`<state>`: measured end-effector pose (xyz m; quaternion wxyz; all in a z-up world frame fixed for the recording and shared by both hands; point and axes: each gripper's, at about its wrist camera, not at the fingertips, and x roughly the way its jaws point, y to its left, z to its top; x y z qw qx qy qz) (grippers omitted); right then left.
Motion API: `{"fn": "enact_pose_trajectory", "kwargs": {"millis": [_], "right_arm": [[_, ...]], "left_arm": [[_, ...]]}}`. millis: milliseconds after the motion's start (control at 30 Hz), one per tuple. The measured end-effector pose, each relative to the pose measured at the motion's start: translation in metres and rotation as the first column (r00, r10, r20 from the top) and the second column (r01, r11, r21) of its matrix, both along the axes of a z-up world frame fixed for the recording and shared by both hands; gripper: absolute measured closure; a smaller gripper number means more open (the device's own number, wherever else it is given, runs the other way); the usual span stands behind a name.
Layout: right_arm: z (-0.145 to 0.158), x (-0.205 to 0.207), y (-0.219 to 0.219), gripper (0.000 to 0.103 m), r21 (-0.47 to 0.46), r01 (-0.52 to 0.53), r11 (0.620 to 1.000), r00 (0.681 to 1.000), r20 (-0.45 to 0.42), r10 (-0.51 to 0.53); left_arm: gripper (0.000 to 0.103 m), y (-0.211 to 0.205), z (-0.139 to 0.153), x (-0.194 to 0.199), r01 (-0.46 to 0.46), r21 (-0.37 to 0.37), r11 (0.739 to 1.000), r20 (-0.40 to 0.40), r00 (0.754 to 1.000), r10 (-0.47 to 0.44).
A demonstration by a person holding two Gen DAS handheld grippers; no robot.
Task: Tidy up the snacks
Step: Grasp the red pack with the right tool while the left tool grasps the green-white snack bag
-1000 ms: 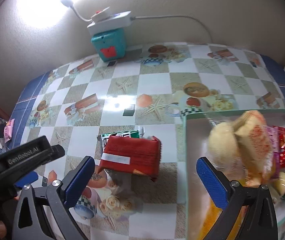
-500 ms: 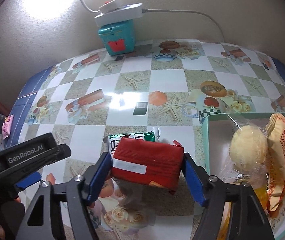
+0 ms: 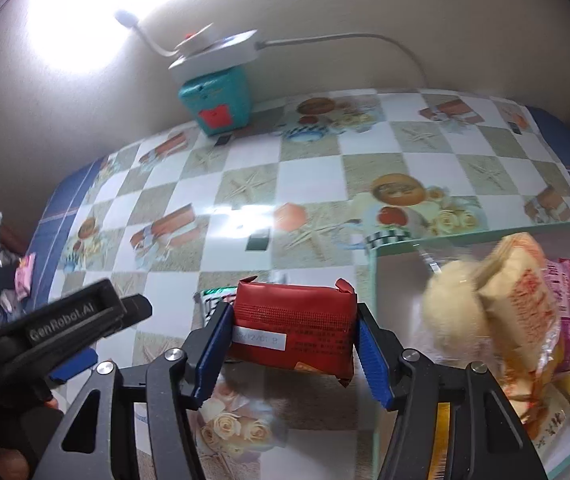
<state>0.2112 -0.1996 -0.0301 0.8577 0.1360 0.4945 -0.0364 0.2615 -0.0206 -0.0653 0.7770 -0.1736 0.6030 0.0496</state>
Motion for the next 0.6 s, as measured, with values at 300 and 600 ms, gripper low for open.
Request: {"fn": "enact_pose_trajectory", "kwargs": {"millis": [300, 600], "right_arm": [[0.039, -0.012, -0.038, 0.040, 0.008, 0.072, 0.997, 0.993, 0.095, -0.073], [0.051, -0.021, -0.065, 0.041, 0.005, 0.124, 0.992, 0.985, 0.122, -0.124]], "left_arm": [[0.007, -0.046, -0.002, 0.005, 0.107, -0.023, 0.994, 0.029, 0.994, -0.106], [0.007, -0.095, -0.011, 0.005, 0.228, 0.014, 0.974, 0.028, 0.973, -0.228]]}}
